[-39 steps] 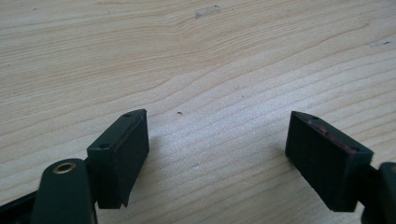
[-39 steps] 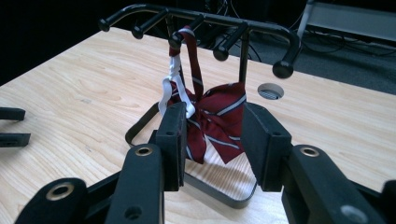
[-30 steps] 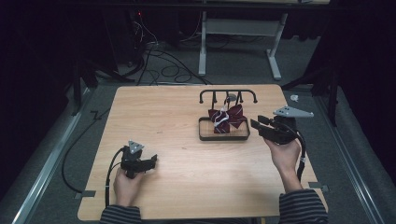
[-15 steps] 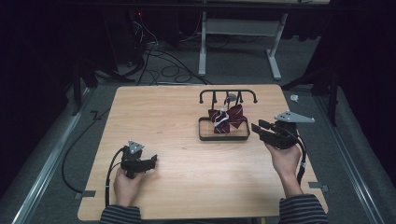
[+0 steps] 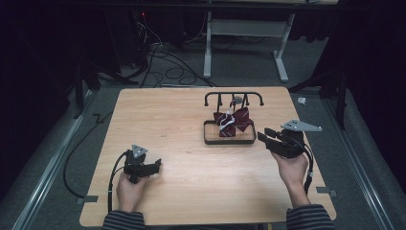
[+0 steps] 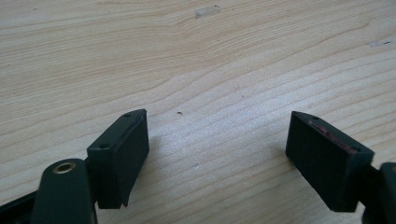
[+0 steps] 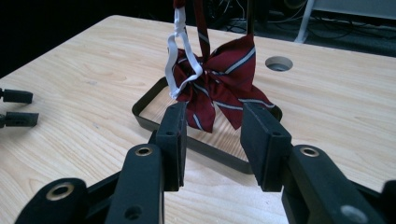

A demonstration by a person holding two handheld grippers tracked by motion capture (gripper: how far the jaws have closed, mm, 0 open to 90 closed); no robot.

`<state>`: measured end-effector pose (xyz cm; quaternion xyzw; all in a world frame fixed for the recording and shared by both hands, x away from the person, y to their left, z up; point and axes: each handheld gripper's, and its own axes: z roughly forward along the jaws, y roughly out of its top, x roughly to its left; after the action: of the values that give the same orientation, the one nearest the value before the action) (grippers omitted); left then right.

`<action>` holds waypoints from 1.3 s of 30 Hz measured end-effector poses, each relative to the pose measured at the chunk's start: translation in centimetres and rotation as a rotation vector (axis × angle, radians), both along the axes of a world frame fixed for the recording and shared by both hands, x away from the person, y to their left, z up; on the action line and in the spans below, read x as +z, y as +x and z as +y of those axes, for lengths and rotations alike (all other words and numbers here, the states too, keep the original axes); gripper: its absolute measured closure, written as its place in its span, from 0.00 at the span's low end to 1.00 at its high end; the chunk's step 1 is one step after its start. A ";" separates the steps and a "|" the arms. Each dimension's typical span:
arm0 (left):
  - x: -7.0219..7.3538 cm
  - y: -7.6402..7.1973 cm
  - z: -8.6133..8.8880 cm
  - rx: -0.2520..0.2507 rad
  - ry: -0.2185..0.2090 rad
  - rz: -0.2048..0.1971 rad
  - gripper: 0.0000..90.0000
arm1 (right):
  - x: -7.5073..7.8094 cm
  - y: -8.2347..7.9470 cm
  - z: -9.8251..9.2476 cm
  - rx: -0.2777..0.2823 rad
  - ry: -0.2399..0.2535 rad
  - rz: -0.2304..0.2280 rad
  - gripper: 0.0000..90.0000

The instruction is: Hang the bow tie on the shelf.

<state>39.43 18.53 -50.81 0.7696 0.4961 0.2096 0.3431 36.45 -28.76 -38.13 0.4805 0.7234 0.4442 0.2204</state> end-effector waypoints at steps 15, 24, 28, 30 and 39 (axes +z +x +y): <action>0.0 0.0 0.0 0.000 0.000 0.000 0.24 | -1.3 -0.6 0.0 0.010 0.002 0.030 0.70; 0.0 0.0 0.0 0.000 0.000 0.000 0.24 | -2.4 -0.8 0.2 0.017 0.017 0.051 0.70; 0.0 0.0 0.0 0.000 0.000 0.000 0.24 | -2.8 -0.9 0.2 0.021 0.016 0.056 0.70; 0.0 0.0 0.0 0.000 0.000 0.000 0.24 | -3.1 -0.9 0.2 0.022 0.020 0.059 0.69; 0.0 0.0 0.0 0.000 0.000 0.000 0.24 | -4.4 -1.0 0.2 0.023 0.033 0.088 0.69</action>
<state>39.44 18.52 -50.81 0.7696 0.4960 0.2096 0.3431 35.43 -28.52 -42.48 0.4948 0.7305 0.4369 0.1752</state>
